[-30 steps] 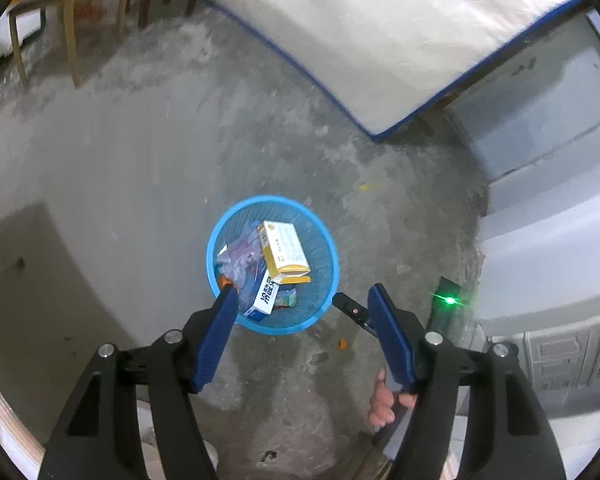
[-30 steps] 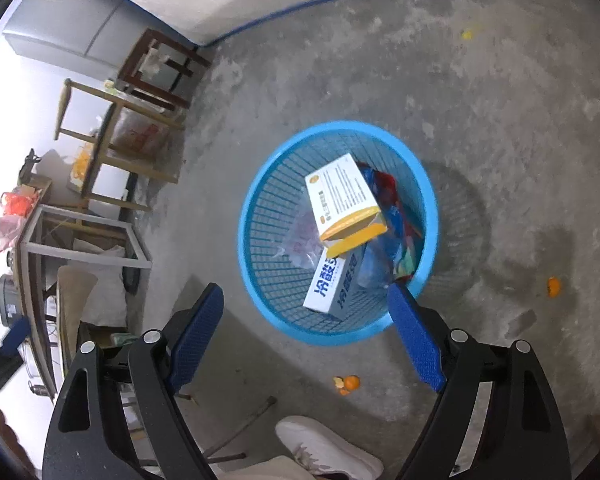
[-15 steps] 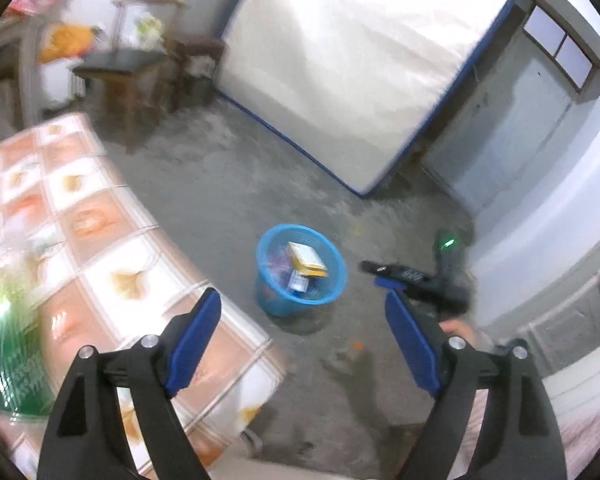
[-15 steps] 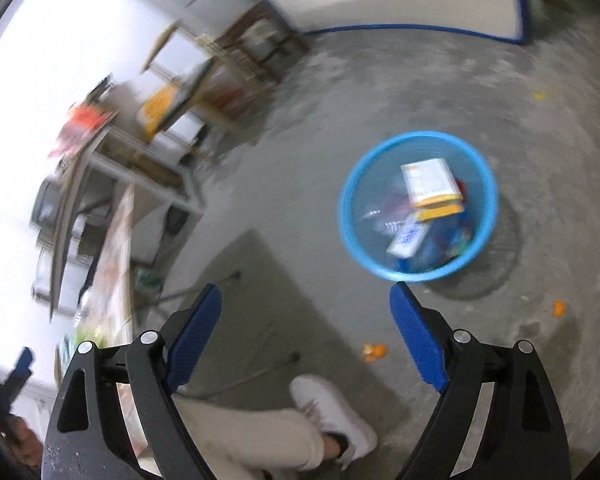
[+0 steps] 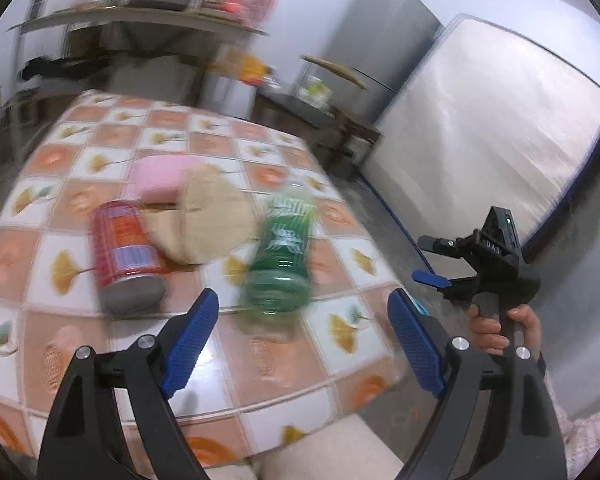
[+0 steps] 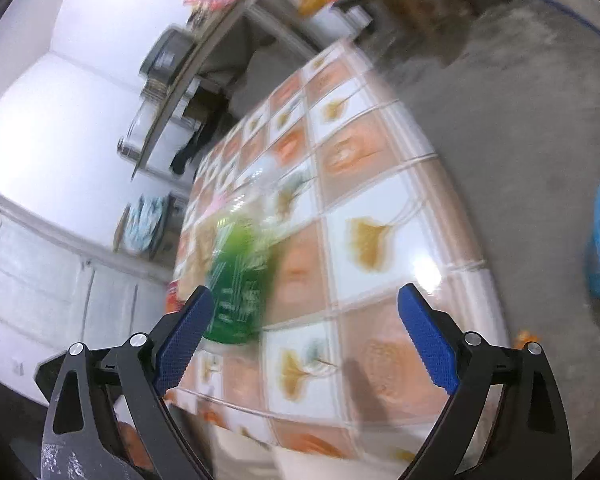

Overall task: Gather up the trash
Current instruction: 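Grasp the green Scream bottle with the right tool while the left tool approaches the red can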

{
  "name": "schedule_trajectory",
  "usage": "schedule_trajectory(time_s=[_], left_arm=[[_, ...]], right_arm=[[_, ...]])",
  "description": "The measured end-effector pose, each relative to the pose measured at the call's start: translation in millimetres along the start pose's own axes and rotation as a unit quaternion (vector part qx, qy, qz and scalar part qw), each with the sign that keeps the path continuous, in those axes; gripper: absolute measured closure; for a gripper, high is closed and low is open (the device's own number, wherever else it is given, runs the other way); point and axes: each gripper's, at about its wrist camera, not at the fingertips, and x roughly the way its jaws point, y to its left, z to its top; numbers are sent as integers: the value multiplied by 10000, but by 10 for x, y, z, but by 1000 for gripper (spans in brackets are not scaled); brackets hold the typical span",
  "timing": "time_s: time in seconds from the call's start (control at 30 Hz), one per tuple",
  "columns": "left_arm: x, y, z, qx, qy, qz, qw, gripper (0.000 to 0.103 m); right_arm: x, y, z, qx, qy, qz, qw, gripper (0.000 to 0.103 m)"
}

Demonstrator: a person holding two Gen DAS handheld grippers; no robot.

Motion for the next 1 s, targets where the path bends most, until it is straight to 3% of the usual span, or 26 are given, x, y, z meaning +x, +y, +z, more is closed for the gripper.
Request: schedule_trajectory(time_s=[0.2,0.47,0.7,1.0], left_arm=[[-170,536,20,-423,-343,432,9976,19],[-116,953,-3,-937,-258,564,9937,19],[-12,1111,-39,-1136,-153,484,9922,19],[143,1190,67,-1275,31,416,9910,19]], right_arm=[[835,525,201,100,435,-165,9989,14],[1311,757,173,237,806,-609,9946,17],[1412,777,106,344,966,-692,9923,41],[1105,614,15,459,847,-594,9936,42]])
